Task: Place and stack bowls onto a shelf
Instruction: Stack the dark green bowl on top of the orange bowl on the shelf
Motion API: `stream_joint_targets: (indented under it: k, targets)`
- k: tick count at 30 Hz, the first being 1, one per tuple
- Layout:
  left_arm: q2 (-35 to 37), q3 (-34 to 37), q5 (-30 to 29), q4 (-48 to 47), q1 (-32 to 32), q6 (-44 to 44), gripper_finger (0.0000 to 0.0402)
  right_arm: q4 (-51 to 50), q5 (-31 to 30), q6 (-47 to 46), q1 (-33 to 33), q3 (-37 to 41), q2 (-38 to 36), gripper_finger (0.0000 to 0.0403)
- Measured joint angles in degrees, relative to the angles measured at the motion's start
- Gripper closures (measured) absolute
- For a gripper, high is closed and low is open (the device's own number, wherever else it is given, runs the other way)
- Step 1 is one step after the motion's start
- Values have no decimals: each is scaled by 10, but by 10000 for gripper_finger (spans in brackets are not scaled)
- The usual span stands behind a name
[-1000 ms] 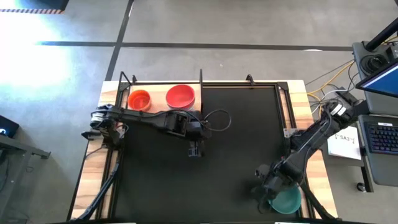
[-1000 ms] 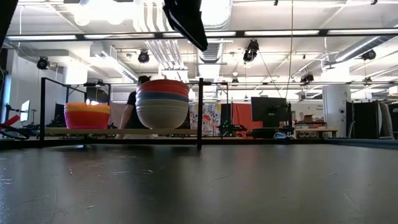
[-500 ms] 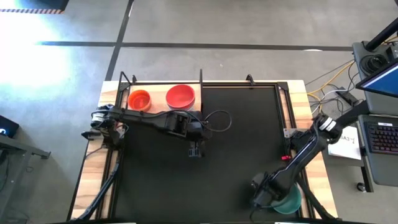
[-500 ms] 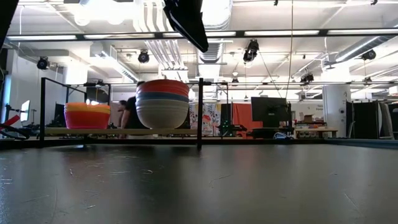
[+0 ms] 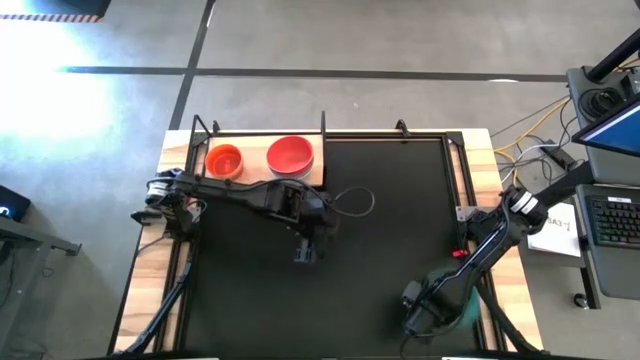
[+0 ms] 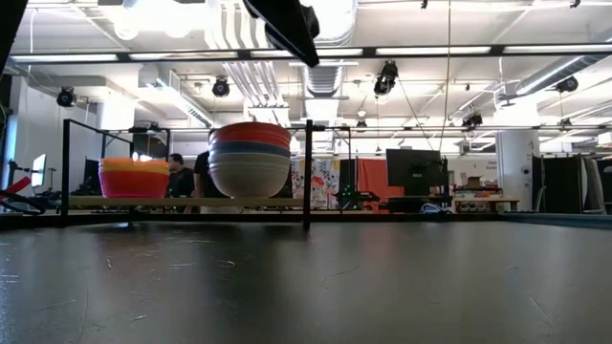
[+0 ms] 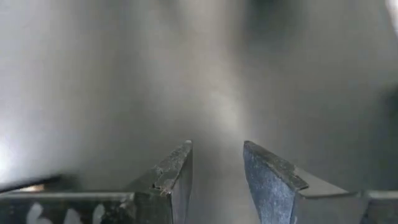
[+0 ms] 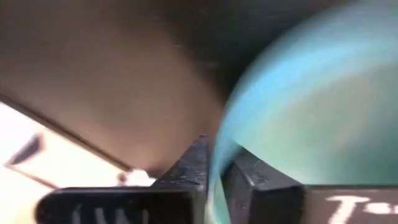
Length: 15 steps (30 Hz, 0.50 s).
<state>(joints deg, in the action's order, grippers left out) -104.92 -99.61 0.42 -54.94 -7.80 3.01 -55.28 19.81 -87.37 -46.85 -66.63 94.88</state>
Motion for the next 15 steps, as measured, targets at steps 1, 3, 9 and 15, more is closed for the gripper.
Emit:
stream_joint_targets:
  k: [1, 3, 9, 15]
  targets:
    - [0, 0, 25, 0, -2, 20, 278, -6, 0, 19, 0, 2, -2, 385]
    - [0, 0, 75, 0, -7, 55, 278, 4, -4, 55, 0, 2, -5, 390]
    - [0, 0, 141, 30, -21, 102, 278, 24, -7, 257, 0, -41, -12, 393]
    - [0, 0, 148, 61, -45, 149, 278, 46, -59, 410, 16, -111, -18, 395]
